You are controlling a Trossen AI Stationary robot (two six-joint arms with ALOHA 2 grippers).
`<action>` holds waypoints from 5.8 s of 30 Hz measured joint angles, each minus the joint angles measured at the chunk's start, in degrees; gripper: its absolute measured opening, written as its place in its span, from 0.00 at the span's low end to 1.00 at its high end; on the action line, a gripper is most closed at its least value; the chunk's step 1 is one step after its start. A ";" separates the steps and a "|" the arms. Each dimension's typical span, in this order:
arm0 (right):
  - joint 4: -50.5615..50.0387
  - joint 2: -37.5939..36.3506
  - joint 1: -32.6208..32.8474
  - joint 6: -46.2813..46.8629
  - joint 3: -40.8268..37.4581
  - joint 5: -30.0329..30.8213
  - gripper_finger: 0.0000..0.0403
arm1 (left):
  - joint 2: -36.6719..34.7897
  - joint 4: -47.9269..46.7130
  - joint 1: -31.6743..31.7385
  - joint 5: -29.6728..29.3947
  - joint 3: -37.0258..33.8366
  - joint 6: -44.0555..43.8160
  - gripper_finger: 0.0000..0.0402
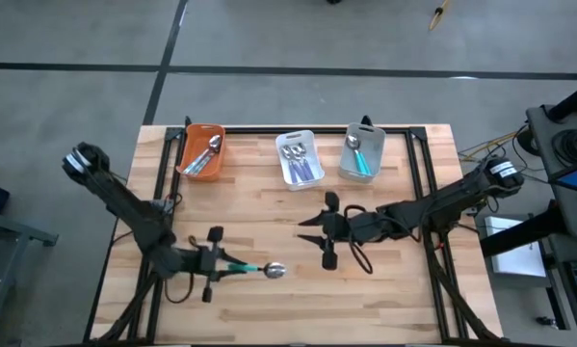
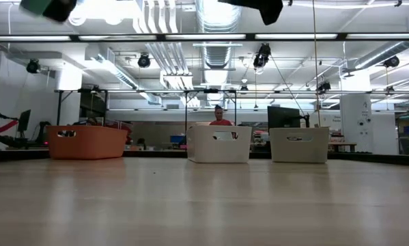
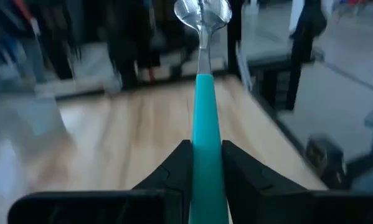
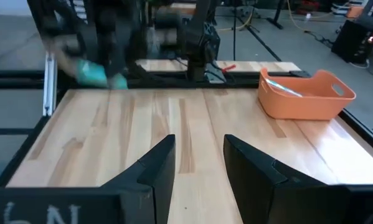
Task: Sort silverware by color (type)
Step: Put the blue spoon into the gray bin, then adjust the bins
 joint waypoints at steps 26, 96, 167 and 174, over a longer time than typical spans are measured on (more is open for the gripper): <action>40.56 16.82 -2.55 -14.26 5.94 -4.75 0.45 | -5.61 18.75 16.38 12.51 -0.15 22.69 0.12; -84.78 21.50 -66.17 19.10 38.44 -34.41 0.08 | -15.65 -2.18 17.44 -7.48 -0.06 25.67 0.58; -81.59 36.93 -71.28 10.76 39.09 -34.05 0.29 | -15.65 -3.72 17.44 -7.56 -0.11 24.59 0.58; -81.57 35.55 -71.15 9.99 39.05 -34.00 0.33 | -15.63 -4.21 17.42 -7.54 -0.11 23.14 0.58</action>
